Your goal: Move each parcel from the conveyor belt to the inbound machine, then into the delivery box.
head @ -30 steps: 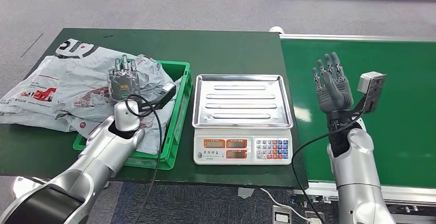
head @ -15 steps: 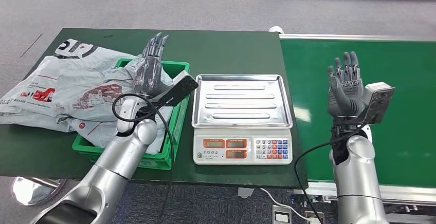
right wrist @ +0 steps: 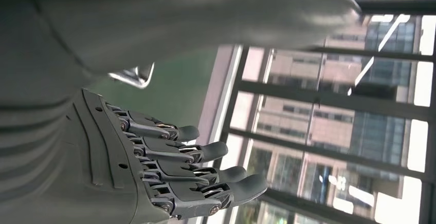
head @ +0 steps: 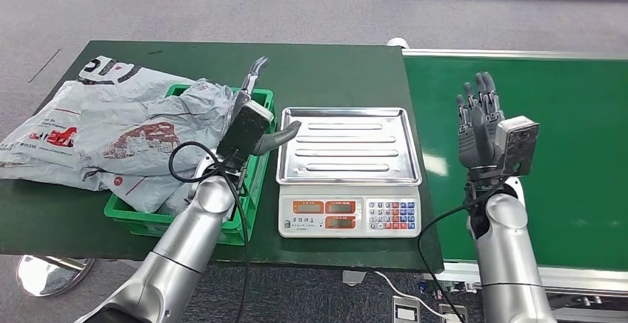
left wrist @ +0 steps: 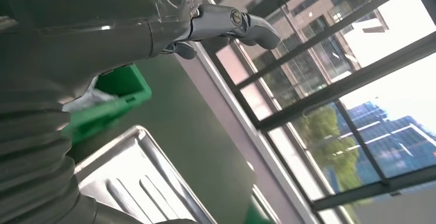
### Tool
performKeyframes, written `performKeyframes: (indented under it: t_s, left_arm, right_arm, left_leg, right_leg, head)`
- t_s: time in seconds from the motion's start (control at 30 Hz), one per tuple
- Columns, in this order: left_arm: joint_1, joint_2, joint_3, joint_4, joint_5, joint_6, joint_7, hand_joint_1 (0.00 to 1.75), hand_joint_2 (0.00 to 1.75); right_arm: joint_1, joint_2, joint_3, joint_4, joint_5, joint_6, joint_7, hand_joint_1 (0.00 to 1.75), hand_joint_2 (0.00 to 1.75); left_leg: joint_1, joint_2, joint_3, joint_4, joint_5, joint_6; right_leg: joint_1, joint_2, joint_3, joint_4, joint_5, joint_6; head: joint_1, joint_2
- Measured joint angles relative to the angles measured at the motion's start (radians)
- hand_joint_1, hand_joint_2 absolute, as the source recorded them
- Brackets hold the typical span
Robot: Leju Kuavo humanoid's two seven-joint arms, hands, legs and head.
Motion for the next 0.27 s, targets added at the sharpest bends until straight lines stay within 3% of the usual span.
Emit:
performKeyframes:
  t_s: [0.27]
  left_arm:
    - [0.040,-0.028,-0.071,-0.028,0.181,0.022,-0.086,0.00,1.75]
  right_arm:
    - [0.039,-0.015,0.101,-0.023,-0.015,-0.086,-0.069,0.00,1.75]
  left_leg:
    - [0.000,0.001,0.000,0.000,-0.001,0.000]
  right_leg:
    - [0.000,0.001,0.000,0.000,0.000,0.000]
  head:
    - [0.000,0.000]
